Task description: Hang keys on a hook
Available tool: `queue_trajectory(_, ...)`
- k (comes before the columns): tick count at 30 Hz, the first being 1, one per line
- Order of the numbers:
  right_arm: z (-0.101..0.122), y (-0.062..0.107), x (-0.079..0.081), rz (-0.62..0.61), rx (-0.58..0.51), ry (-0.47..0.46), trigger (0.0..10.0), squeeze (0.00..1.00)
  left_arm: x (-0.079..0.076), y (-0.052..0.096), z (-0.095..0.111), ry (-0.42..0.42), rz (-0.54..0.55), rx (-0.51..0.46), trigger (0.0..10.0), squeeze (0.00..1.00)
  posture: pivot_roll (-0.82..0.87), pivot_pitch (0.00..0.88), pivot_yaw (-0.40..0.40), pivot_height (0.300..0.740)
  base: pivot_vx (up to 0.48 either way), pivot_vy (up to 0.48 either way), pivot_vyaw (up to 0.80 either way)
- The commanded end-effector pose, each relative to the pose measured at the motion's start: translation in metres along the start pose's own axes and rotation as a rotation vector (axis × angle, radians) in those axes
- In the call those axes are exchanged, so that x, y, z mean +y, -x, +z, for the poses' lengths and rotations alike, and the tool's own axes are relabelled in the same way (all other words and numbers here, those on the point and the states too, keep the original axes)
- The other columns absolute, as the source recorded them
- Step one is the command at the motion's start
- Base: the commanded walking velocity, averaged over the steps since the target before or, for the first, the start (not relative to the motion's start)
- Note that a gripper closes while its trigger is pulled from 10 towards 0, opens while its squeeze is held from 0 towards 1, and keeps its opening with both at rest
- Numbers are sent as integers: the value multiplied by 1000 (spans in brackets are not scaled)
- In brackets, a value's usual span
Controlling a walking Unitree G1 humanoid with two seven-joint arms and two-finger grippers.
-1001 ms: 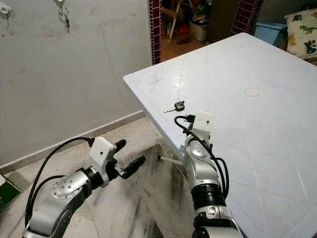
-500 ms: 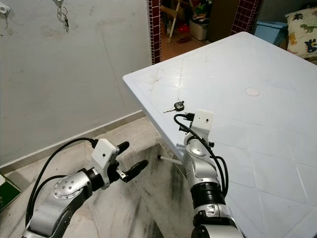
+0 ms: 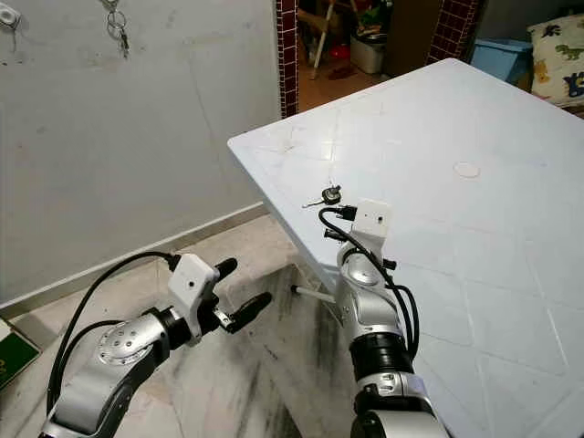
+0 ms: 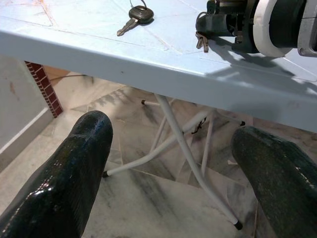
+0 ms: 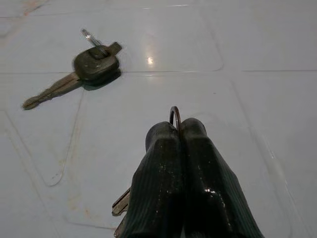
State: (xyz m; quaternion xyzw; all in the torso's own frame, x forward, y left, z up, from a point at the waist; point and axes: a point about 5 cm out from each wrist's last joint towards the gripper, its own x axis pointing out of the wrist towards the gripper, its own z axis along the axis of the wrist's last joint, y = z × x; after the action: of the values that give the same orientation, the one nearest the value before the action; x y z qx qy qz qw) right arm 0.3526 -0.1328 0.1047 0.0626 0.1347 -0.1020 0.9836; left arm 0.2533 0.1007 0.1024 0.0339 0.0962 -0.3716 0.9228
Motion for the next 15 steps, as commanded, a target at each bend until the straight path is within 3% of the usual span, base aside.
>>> queue_trajectory(1,-2,1,14,104,16,-39,0,0,3,0,-1,-9,17,6,10000,0,30,76,63,740,0,0,0)
queue_trajectory(7,22,5,38,313,-84,-125,0,0,4,0,-1,-12,24,6,10000,0,30,74,61,740,0,0,0)
queue_trajectory(11,28,4,39,325,-115,-102,0,0,4,0,-1,-14,28,5,10000,0,31,74,59,740,0,0,0)
queue_trajectory(15,40,2,28,275,-207,-41,0,0,4,0,0,-15,47,-1,10000,0,34,73,56,740,0,0,0)
